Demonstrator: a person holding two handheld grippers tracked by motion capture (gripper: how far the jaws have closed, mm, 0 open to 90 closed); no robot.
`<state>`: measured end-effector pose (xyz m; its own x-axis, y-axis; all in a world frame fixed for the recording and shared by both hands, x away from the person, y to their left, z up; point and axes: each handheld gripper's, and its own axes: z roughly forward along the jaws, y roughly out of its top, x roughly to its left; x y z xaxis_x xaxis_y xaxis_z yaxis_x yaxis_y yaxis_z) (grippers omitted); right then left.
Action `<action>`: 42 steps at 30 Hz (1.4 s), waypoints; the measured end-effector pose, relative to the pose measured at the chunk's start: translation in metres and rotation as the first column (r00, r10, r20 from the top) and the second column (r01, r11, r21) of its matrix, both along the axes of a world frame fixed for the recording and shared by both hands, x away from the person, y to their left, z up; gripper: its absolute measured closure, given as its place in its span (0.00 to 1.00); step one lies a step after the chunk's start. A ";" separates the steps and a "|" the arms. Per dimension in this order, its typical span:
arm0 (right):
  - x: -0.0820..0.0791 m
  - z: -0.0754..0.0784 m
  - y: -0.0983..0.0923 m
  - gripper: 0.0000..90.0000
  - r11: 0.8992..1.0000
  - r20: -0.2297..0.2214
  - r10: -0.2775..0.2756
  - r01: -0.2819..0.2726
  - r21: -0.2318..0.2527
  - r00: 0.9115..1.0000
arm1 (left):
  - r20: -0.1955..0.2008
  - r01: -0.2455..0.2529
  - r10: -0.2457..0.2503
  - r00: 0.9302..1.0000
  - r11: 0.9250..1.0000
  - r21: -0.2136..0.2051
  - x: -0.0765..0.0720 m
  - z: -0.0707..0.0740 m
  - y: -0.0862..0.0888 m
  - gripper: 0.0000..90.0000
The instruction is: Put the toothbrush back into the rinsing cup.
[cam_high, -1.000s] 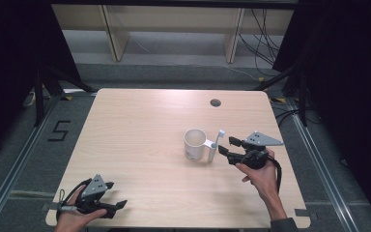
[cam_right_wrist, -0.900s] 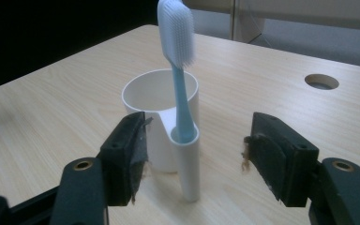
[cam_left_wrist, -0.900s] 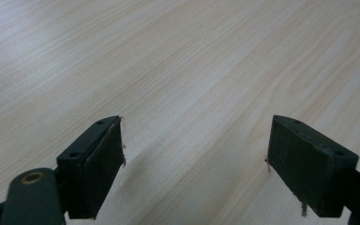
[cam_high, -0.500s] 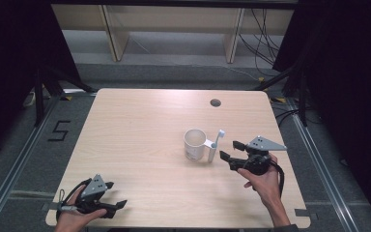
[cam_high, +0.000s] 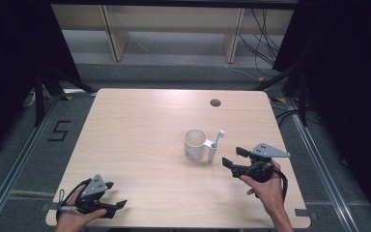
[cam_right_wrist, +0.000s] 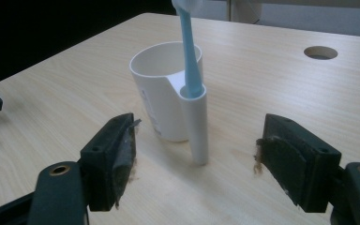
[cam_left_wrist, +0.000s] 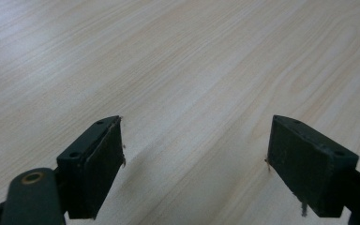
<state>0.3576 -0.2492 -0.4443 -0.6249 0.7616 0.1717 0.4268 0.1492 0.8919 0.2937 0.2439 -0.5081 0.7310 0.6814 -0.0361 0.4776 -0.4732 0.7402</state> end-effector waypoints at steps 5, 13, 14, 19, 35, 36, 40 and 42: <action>-0.004 -0.002 -0.002 0.30 1.000 -0.003 0.010 -0.010 -0.014 1.000 | 0.005 -0.004 0.004 1.000 1.000 0.017 0.000 0.000 -0.001 0.20; -0.012 -0.005 -0.001 0.28 1.000 -0.019 0.004 -0.004 -0.015 1.000 | 0.008 0.001 -0.001 1.000 1.000 0.010 -0.001 0.001 -0.002 0.20; -0.011 -0.007 -0.001 0.28 1.000 -0.014 0.008 -0.008 -0.013 1.000 | 0.010 -0.001 0.001 1.000 1.000 0.010 -0.001 0.001 -0.002 0.20; -0.017 -0.007 0.001 0.27 1.000 -0.060 0.010 -0.011 -0.010 0.998 | 0.014 -0.007 0.007 1.000 1.000 0.014 -0.001 0.001 -0.001 0.20; -0.027 -0.018 0.004 0.25 1.000 -0.093 0.018 -0.020 -0.011 0.996 | 0.005 -0.001 0.001 1.000 1.000 0.016 -0.001 0.000 -0.003 0.20; -0.027 -0.018 0.002 0.25 0.999 -0.071 0.025 -0.028 -0.041 0.997 | 0.005 -0.001 0.001 1.000 1.000 0.016 -0.001 0.000 -0.003 0.20; -0.030 -0.021 0.002 0.25 0.999 -0.069 0.031 -0.033 -0.034 0.997 | 0.011 -0.002 0.001 1.000 1.000 0.008 0.000 0.000 -0.002 0.20; -0.033 -0.022 0.002 0.25 0.999 -0.092 0.025 -0.028 -0.036 0.995 | 0.012 -0.002 0.002 1.000 1.000 0.015 0.000 0.001 -0.002 0.20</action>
